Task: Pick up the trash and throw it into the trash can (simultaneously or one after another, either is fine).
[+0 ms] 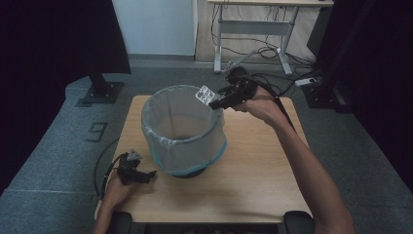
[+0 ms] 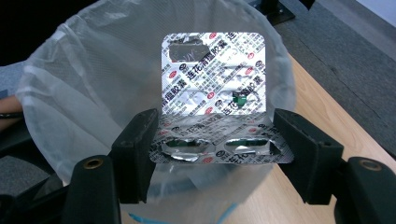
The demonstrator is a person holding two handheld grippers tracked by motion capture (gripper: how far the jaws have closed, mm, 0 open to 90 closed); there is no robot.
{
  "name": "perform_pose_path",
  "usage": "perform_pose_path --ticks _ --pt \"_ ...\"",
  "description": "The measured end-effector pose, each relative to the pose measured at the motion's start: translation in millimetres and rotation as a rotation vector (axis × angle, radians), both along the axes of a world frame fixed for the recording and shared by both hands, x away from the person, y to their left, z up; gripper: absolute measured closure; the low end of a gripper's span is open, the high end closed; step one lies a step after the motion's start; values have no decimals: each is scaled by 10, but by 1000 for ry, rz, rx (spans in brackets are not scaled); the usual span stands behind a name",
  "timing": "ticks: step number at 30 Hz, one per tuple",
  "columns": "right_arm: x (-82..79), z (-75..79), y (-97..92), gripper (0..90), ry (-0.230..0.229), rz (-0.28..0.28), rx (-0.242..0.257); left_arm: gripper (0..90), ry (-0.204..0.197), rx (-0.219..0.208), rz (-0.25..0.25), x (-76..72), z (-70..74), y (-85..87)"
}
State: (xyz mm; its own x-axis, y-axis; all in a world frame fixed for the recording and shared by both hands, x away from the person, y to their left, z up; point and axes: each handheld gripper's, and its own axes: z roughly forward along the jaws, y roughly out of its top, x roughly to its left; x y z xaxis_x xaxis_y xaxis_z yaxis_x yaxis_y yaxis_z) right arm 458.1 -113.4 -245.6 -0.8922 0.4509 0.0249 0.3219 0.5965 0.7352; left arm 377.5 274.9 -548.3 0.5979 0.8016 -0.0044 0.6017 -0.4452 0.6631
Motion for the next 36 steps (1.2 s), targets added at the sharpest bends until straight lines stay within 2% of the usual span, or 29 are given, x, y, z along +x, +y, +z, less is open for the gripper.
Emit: perform_pose_path --ticks 8,16,27,33,34,36 --pt "24 -29 290 331 0 44 -20 0 1 -1 -1 0 0 0" --pt "50 -126 544 331 2 77 -42 0 1 -1 -1 1 0 0" --pt "65 -344 767 331 5 102 -103 0 1 -2 -2 3 -1 -1" --pt "61 -499 876 329 15 119 -153 0 1 -2 -2 3 -1 -1" --pt "63 -520 889 323 20 123 -162 0 1 -2 -2 3 -1 0" --pt "63 -552 909 229 12 111 -166 0 1 -2 -2 4 -1 0"
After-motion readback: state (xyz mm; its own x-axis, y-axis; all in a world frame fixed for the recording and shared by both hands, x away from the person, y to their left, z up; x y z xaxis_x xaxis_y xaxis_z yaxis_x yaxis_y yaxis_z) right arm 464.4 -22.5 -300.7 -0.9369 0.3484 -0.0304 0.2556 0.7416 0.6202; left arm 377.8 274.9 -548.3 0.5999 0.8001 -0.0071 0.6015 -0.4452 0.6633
